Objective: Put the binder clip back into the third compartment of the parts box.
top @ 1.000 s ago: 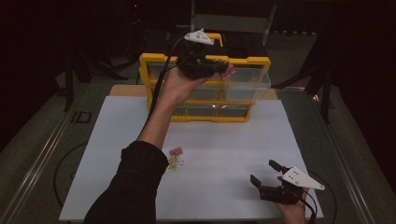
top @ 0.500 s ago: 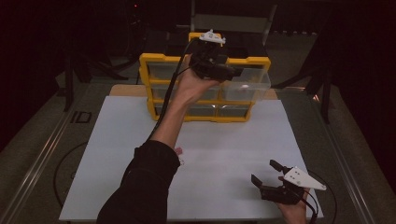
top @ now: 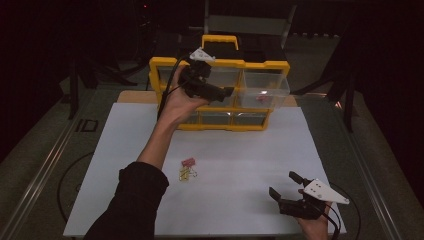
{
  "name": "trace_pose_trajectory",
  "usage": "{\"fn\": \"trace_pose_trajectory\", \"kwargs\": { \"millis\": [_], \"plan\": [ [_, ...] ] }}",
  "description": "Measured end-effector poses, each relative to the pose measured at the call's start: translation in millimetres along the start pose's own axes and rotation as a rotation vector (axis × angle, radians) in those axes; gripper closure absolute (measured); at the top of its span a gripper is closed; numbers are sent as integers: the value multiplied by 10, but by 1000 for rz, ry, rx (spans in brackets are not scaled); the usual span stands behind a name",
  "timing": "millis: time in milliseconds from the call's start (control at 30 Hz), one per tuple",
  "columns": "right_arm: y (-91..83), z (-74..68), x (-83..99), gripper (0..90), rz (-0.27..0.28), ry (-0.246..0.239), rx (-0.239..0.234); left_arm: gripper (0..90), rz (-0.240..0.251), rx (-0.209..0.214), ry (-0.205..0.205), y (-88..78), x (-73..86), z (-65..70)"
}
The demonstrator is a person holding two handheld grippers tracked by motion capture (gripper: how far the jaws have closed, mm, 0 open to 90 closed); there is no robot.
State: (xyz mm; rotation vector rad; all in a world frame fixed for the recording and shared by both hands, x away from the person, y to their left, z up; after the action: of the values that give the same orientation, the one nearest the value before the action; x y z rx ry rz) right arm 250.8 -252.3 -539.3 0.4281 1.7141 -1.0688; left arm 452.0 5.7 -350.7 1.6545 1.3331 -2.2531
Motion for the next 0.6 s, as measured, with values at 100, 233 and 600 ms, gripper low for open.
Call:
{"fn": "trace_pose_trajectory", "kwargs": {
  "millis": [100,233,600],
  "plan": [
    [-1,4,2,83,-1,-3,2,73,-5,-23,8,-62,179,-42],
    [0,-3,2,83,-1,1,2,72,-28,-44,9,-111,433,-83],
    [7,-15,4,83,-5,-4,2,101,-112,-81,50,-164,915,-67]
  ]
}}
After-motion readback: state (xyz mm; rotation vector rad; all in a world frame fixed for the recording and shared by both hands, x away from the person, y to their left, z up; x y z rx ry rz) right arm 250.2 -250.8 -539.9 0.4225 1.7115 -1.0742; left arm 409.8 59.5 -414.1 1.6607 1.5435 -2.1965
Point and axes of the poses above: each handheld gripper's, and its own axes: y roughly forward along the jaws, x roughly out of its underside, z roughly to its right, the point moved 7 cm from there along y, roughly forward along the jaws, and after that the axes turned 6 degrees about -z, right-handed, at the moved point
